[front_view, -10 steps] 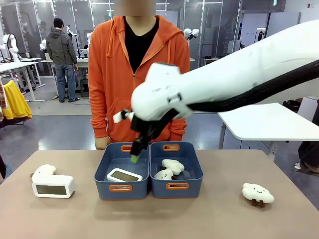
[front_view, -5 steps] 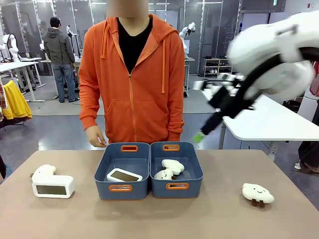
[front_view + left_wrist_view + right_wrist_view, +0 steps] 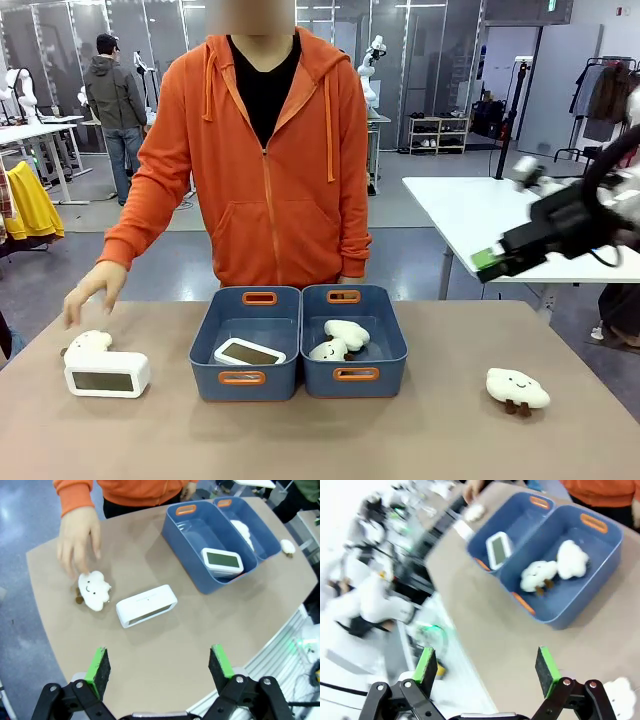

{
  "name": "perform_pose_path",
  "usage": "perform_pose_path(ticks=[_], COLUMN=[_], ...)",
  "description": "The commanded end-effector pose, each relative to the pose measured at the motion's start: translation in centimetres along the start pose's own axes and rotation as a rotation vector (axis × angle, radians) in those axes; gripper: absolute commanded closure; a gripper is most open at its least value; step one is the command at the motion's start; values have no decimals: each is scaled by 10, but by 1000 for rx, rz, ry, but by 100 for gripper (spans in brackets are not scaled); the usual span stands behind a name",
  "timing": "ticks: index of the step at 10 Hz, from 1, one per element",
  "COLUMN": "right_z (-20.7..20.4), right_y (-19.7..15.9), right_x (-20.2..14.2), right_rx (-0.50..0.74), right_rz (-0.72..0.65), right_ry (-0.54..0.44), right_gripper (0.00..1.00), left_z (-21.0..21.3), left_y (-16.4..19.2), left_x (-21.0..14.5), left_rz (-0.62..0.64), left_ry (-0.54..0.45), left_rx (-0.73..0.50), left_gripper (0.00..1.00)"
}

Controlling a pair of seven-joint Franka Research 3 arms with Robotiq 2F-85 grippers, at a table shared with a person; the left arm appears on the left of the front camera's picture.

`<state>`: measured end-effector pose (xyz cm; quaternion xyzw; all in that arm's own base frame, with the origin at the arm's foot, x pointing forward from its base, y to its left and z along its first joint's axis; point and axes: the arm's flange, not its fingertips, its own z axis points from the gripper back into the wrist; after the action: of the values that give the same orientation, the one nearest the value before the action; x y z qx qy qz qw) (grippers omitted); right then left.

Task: Sort the digital clocks into the basket.
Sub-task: Pick up the Digital clock from the table and place it into the empty Plastic storage basket.

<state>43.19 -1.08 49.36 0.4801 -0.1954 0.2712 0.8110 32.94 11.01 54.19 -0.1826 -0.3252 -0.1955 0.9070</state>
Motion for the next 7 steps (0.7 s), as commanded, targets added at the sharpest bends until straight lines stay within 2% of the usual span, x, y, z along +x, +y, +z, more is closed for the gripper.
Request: perform_pose_path(ticks=[1,2,3,4,5,7], right_z=[52,74,86,94,82,82], right_y=[-25,-33,-37,-39,-30,-30], right_x=[-56,-91,-119,-131,-105,-105], right_rx=[241,312,307,230,286,286], right_rz=[-247,-287,-324,-354,-248,-248], right_ry=[-248,-354,-381,-445,-277,-277], right_gripper=[0,0,0,0,0,0], left_z=[2,2,2,2,2,2], left_y=[1,1,1,1,1,1], left_x=[1,1,1,1,1,1], left_rz=[-12,-12,-12,-12,-12,-12], left_ry=[14,14,14,14,14,14], left_rx=[-4,-4,-4,-4,-4,-4], left_gripper=[0,0,0,0,0,0])
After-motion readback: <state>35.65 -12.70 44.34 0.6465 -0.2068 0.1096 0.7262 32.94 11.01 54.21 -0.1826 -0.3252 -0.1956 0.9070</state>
